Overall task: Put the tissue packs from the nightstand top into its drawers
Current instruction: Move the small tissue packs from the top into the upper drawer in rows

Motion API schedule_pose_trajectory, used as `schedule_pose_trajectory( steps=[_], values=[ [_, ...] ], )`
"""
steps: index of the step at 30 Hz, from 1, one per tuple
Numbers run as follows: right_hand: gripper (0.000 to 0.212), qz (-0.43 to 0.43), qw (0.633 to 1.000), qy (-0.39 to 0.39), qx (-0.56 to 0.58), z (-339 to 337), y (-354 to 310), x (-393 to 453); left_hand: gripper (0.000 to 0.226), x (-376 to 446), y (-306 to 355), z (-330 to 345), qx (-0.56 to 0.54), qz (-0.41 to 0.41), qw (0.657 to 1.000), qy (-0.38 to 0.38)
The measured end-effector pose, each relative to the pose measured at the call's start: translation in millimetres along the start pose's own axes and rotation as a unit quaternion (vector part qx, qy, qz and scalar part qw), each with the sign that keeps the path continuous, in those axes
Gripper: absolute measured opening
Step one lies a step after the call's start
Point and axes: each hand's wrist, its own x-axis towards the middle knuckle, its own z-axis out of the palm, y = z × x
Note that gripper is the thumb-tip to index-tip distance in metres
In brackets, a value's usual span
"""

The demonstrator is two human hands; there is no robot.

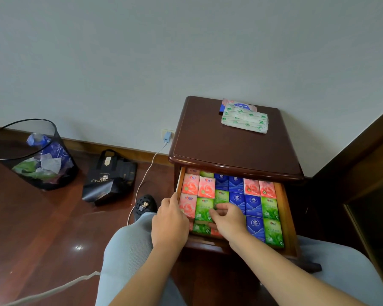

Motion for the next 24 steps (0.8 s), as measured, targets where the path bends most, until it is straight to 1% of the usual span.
schedule_pose_trajectory(
  steps=[2, 4, 6, 10, 13, 18, 24],
  values=[
    [0.042, -0.028, 0.998, -0.002, -0.050, -0.8, 3.4, 0.1, 0.050, -0.4, 1.0, -0.7, -0.007, -0.002, 1.000, 0.002],
    [0.056, -0.071, 0.989, -0.014, -0.130, -1.0, 7.0, -0.8, 0.051, -1.1, 1.9, -0.9, -0.010, -0.004, 1.000, 0.002],
    [0.070, -0.095, 0.979, -0.027, -0.180, 0.8, 9.7, -0.9, 0.052, -2.2, 2.4, -1.4, -0.007, -0.006, 1.000, 0.001],
    [0.087, -0.112, 0.953, 0.012, -0.282, 6.9, 8.5, 2.4, 0.053, -4.2, 2.6, -2.2, -0.003, -0.004, 1.000, 0.000],
    [0.096, -0.102, 0.926, 0.040, -0.362, 11.0, 5.0, 5.1, 0.054, -4.6, 3.5, -3.4, -0.004, -0.002, 1.000, 0.001],
    [0.097, -0.125, 0.919, 0.051, -0.371, 17.2, 4.8, 12.6, 0.053, -5.8, 4.6, -5.2, 0.001, 0.005, 1.000, 0.004],
    [0.096, -0.154, 0.913, 0.093, -0.366, 20.8, 5.6, 21.1, 0.056, -6.7, 6.7, -7.6, 0.006, 0.000, 1.000, -0.001]
  ],
)
